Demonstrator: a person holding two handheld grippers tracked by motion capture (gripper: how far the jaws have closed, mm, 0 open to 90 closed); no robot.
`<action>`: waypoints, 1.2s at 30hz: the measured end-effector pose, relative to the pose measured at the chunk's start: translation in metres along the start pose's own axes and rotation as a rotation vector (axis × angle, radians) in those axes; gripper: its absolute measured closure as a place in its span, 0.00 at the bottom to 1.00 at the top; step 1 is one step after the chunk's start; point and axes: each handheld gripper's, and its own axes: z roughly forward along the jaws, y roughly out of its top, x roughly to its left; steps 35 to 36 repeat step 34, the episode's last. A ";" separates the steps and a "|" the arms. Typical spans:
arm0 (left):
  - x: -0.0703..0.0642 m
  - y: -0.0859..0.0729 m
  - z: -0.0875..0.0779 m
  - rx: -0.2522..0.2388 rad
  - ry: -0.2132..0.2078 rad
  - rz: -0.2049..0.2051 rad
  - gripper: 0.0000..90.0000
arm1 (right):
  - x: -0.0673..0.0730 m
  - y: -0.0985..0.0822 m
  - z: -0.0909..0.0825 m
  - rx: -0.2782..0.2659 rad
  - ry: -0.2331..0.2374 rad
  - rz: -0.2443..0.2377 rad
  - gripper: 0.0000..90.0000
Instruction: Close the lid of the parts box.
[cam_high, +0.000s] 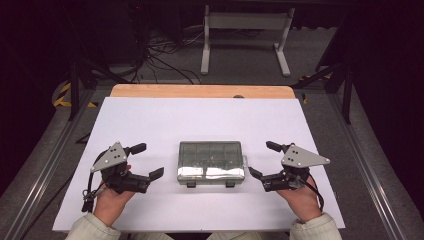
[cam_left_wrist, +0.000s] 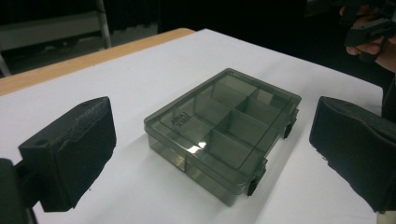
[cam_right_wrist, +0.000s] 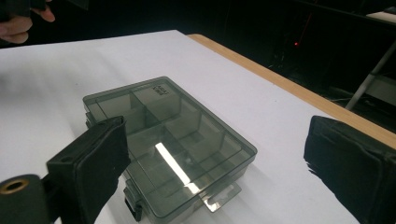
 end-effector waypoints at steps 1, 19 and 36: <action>0.000 -0.003 -0.002 -0.006 0.010 0.003 0.01 | 0.000 -0.002 -0.002 -0.009 -0.006 0.000 0.07; 0.004 -0.047 -0.036 -0.103 0.157 0.030 0.02 | 0.001 -0.036 -0.021 -0.102 -0.084 -0.010 0.02; 0.015 -0.069 -0.042 -0.096 0.207 0.012 0.01 | -0.002 -0.056 -0.020 -0.112 -0.117 0.007 0.01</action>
